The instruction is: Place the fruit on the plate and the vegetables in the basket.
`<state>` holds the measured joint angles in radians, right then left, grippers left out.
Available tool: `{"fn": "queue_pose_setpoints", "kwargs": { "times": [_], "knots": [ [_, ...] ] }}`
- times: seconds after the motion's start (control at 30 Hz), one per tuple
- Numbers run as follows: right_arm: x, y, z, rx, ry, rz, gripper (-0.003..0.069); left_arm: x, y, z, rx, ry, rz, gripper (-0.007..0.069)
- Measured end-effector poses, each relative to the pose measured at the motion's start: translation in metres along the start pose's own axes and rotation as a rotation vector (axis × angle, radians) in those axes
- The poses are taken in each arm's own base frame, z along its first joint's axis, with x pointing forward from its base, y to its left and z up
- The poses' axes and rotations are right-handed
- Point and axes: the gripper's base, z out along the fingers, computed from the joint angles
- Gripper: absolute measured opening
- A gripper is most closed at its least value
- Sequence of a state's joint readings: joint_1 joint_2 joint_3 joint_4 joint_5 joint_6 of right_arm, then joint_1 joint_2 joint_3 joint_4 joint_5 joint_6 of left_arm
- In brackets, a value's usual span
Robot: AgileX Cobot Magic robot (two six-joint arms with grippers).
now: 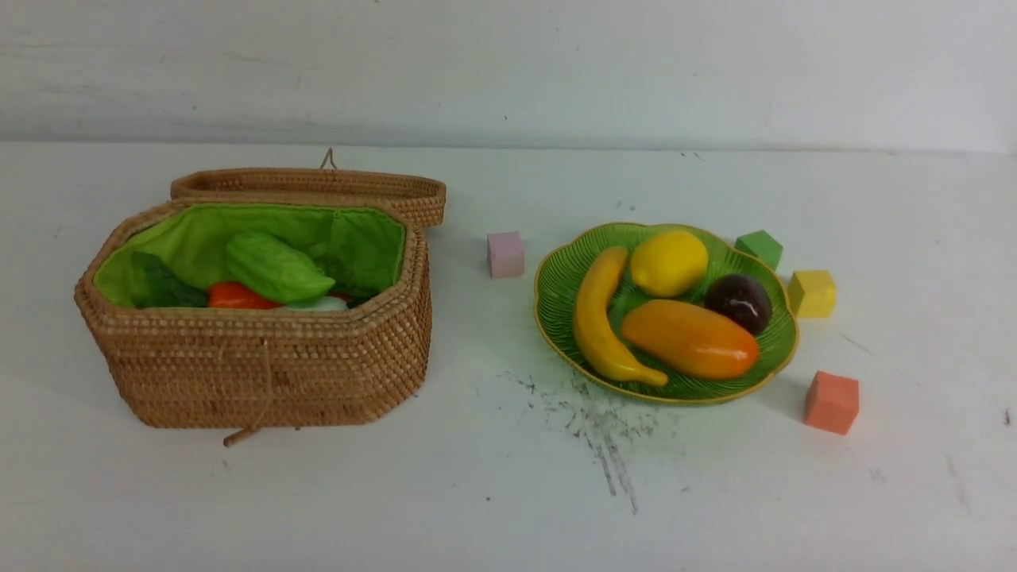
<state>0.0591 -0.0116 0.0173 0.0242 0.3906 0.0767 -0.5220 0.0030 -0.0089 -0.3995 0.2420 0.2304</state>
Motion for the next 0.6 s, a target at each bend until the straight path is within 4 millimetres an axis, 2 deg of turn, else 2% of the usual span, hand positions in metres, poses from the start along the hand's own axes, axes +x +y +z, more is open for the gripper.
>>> {"fn": "queue_pose_setpoints", "kwargs": {
  "times": [0.1, 0.13, 0.17, 0.3, 0.43, 0.6],
  "knots": [
    [0.0, 0.0, 0.0, 0.0, 0.0, -0.001, 0.0, -0.006, 0.012, -0.001, -0.191, -0.082, -0.029, -0.0013],
    [0.0, 0.0, 0.0, 0.0, 0.0, -0.001, 0.0, -0.006, 0.013, -0.002, -0.2, -0.085, -0.042, -0.0013],
    [0.0, 0.0, 0.0, 0.0, 0.0, -0.001, 0.0002, -0.006, 0.018, -0.003, -0.297, -0.101, -0.074, -0.0013],
    [0.0, 0.0, 0.0, 0.0, 0.0, -0.001, 0.0006, 0.007, 0.027, -0.003, -0.418, -0.065, -0.17, -0.0013],
    [0.0, 0.0, 0.0, 0.0, -0.001, 0.0, 0.001, 0.021, 0.029, -0.004, -0.454, 0.057, -0.234, -0.0013],
    [0.0, 0.0, 0.0, 0.0, -0.001, 0.0, 0.0018, 0.021, 0.029, -0.004, -0.455, 0.056, -0.249, -0.0013]
  ]
}}
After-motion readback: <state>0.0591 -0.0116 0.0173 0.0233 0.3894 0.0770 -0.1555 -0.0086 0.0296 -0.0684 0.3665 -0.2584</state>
